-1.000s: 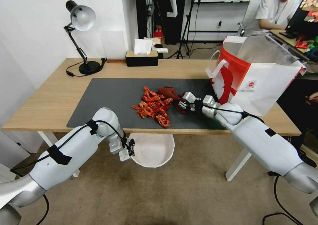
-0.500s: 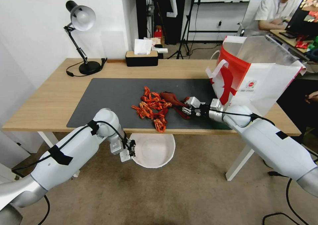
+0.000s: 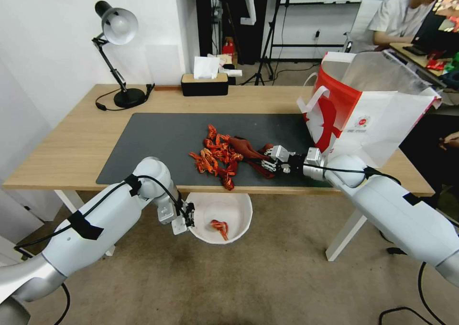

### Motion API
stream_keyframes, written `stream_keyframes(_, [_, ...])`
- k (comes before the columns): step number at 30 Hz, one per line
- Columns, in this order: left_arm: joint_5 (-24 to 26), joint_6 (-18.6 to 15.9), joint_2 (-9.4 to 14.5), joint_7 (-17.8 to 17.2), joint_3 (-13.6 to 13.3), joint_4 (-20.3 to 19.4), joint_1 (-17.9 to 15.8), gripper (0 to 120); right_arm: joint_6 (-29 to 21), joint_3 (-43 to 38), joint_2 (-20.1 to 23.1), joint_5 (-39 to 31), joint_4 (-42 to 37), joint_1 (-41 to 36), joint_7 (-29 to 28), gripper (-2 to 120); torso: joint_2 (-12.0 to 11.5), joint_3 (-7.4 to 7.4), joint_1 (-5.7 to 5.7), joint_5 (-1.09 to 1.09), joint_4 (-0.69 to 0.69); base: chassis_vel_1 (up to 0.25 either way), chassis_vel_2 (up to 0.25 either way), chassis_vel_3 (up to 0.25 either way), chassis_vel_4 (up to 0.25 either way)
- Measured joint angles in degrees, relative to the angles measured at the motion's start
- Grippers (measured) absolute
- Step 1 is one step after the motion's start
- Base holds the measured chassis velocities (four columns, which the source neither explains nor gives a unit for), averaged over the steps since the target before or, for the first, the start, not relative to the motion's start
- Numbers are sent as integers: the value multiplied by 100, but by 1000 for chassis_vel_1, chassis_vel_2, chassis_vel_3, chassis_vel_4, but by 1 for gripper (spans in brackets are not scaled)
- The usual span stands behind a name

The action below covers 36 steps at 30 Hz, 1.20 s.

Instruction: Sweep shrimp from table into container with towel, then put container into takeout bag.

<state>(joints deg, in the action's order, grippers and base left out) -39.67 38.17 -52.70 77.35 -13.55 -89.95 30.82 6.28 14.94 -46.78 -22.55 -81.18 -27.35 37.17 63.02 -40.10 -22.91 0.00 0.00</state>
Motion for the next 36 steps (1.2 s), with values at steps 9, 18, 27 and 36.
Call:
stream_keyframes(9, [5,3,-5,-3,0,29,-17,0,58,74,111,-33,-167,-21,153,10,0,0,0,0,0,0,0,0,0])
stream_keyframes(18, [11,7,2,-9,3,49,-53,0,63,145,243,-60,-367,-64,272,10,0,0,0,0,0,0,0,0,0])
stream_keyframes(27, [13,27,-12,-12,6,85,-52,0,73,192,399,-108,-791,-169,360,10,0,0,0,0,0,0,0,0,0])
stream_keyframes(36, [26,31,-10,-13,2,86,-83,0,78,180,608,-193,-1206,-340,373,10,0,0,0,0,0,0,0,0,0])
